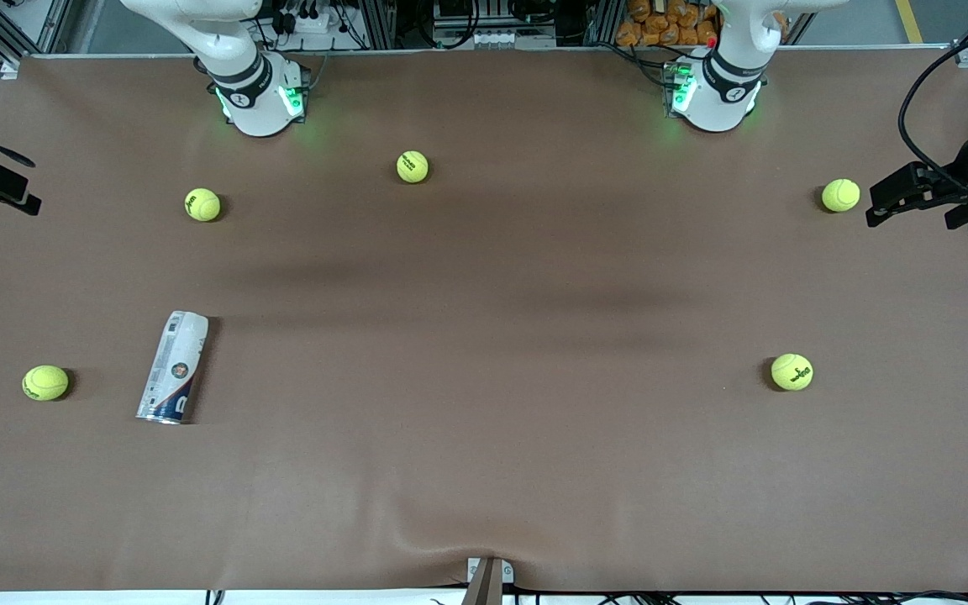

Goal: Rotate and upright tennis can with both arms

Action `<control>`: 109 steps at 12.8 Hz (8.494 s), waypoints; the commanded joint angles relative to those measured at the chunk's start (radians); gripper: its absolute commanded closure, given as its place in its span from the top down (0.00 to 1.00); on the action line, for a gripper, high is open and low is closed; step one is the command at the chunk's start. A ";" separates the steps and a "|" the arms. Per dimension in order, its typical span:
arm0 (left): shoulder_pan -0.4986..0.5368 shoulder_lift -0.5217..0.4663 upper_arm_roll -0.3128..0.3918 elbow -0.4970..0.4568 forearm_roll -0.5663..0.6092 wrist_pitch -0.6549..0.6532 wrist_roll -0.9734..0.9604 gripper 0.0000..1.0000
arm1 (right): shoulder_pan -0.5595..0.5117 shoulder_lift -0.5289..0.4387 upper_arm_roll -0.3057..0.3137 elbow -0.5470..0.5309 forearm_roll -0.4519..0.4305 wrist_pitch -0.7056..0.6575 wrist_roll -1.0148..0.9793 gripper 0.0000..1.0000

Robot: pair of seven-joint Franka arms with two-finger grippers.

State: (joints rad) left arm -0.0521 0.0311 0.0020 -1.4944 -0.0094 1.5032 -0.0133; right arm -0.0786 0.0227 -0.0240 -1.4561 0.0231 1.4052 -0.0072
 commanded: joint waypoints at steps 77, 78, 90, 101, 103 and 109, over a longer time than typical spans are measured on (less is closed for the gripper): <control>0.028 0.029 -0.004 0.002 -0.023 -0.012 0.009 1.00 | 0.882 0.784 0.004 0.005 -0.327 1.048 -0.599 1.00; 0.029 0.029 -0.004 0.002 -0.023 -0.012 0.010 1.00 | 0.884 0.760 0.006 0.005 -0.325 1.028 -0.599 1.00; 0.094 0.176 0.007 0.006 -0.441 -0.009 0.013 1.00 | 0.717 0.510 -0.002 -0.004 -0.187 0.704 -0.249 1.00; 0.086 0.315 -0.008 -0.251 -0.868 0.164 0.359 1.00 | 0.217 0.197 -0.058 -0.053 -0.049 0.282 -0.249 1.00; 0.077 0.352 -0.010 -0.254 -0.900 0.170 0.389 1.00 | 0.159 0.131 -0.085 -0.088 -0.049 0.264 -0.249 1.00; 0.064 0.527 -0.049 -0.253 -1.084 0.212 0.628 1.00 | 0.044 0.000 -0.079 -0.092 0.021 0.123 -0.189 1.00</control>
State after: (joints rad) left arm 0.0140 0.4973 -0.0292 -1.7543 -1.0257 1.6912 0.5369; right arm 0.0065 0.0685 -0.1205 -1.5109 -0.0210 1.5459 -0.2389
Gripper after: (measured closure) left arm 0.000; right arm 0.000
